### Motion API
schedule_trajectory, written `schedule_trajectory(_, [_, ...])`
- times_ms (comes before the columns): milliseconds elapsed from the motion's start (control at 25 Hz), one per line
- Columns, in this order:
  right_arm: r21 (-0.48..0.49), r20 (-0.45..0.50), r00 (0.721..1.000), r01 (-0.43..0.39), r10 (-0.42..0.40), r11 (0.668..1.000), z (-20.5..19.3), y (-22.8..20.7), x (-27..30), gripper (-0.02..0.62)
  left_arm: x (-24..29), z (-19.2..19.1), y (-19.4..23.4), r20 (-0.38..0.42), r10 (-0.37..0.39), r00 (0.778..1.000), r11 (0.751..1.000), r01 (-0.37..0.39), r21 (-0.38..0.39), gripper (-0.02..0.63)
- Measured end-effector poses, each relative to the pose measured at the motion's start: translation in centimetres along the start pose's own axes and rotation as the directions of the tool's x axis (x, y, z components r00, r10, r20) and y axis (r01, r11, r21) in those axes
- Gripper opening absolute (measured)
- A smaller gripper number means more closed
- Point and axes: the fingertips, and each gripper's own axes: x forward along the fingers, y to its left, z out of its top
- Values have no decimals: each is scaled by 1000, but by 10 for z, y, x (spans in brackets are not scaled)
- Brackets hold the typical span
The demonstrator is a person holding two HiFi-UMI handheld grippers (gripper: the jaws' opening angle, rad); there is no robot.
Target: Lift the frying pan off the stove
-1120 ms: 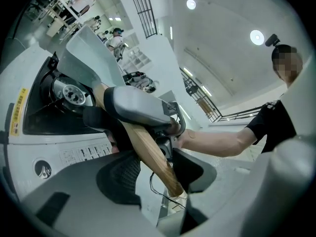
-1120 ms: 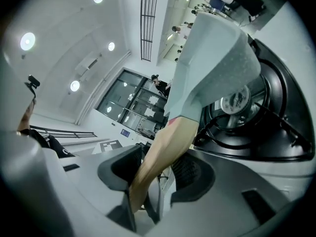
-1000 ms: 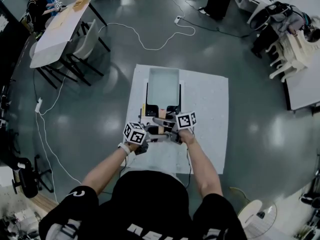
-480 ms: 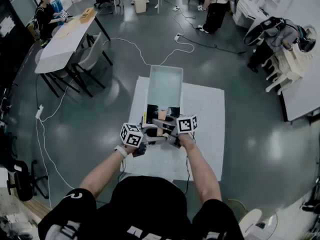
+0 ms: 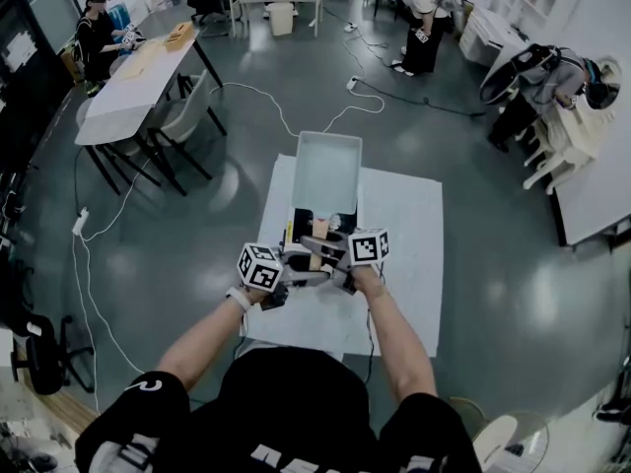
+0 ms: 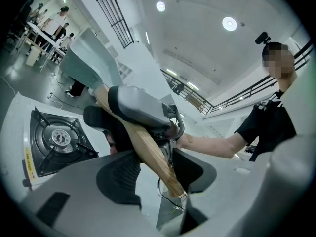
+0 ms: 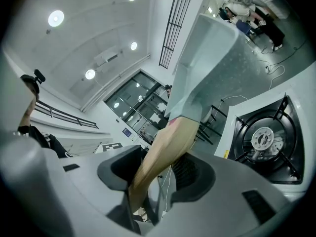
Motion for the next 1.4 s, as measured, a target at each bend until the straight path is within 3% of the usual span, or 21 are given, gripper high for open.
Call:
schedule_trajectory(440, [-14, 25, 999, 23, -23, 1000, -5, 9, -6, 183, -1, -4, -14, -11, -20, 1000, 1000, 20, 5, 195])
schedule_trajectory(880, [-19, 91, 994, 58, -56, 998, -3, 15, -39, 183, 26, -6, -30, -60, -95, 994, 995, 97, 26, 196])
schedule_trajectory(1400, [12, 227, 955, 195, -192, 981, -13, 17, -123, 184, 85, -22, -63, -177, -236, 955, 969, 245, 30, 196])
